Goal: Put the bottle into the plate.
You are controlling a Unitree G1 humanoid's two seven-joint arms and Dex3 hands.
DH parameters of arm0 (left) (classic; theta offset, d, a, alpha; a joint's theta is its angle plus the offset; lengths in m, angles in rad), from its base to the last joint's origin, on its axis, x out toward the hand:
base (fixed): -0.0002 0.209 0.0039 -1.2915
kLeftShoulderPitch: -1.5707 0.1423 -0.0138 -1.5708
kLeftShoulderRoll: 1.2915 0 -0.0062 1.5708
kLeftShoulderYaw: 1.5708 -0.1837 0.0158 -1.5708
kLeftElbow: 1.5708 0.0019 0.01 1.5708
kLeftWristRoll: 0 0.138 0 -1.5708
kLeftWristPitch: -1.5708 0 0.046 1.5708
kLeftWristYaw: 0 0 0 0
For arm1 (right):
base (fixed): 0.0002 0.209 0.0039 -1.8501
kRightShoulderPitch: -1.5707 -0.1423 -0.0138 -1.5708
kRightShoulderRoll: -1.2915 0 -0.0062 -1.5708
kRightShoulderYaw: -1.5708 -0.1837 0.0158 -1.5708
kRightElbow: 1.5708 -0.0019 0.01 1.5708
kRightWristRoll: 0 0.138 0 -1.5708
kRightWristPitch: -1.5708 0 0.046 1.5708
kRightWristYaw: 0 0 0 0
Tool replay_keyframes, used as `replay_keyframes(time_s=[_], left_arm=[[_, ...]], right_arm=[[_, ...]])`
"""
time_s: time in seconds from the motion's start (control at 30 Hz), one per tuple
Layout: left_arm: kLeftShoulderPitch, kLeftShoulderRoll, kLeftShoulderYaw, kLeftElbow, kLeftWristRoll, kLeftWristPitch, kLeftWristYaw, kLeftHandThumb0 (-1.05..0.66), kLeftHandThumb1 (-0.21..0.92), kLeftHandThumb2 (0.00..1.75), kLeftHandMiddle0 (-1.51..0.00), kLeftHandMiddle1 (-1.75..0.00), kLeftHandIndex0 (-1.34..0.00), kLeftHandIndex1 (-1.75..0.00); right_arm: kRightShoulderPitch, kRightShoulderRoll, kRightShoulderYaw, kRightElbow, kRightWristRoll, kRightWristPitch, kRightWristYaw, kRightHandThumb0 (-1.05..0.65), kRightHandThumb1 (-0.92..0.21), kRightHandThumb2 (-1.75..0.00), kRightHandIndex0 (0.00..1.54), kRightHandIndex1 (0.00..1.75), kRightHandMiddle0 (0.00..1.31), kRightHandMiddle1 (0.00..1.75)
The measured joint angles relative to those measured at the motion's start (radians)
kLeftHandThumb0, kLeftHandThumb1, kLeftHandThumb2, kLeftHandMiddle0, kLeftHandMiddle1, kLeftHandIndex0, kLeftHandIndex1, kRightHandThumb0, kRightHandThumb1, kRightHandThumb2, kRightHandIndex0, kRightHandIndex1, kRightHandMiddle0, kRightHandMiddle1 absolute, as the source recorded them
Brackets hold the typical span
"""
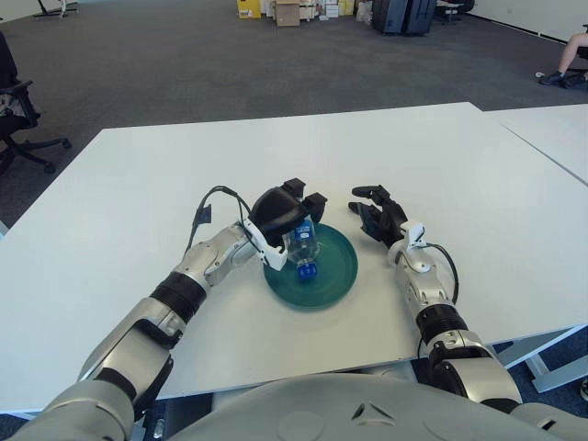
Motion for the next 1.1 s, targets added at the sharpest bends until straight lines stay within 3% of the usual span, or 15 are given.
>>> replay_keyframes(time_s=[0.3, 1.1], left_arm=[[0.001, 0.017, 0.008, -0.070, -0.025, -0.003, -0.031, 0.00, 0.06, 1.59, -0.83, -1.66, -0.58, -1.75], [0.035, 0.017, 0.006, -0.102, -0.054, -0.054, -0.061, 0.00, 0.07, 1.57, -0.83, -1.64, -0.57, -1.75]], right_arm=[[-0.006, -0.002, 0.001, 0.008, -0.003, 0.001, -0.014, -0.54, -0.85, -0.63, 0.36, 0.49, 0.11, 1.13], [-0.006, 0.010, 0.001, -0.034, -0.004, 0.070, -0.057, -0.49, -0.77, -0.69, 0.39, 0.49, 0.16, 1.12]])
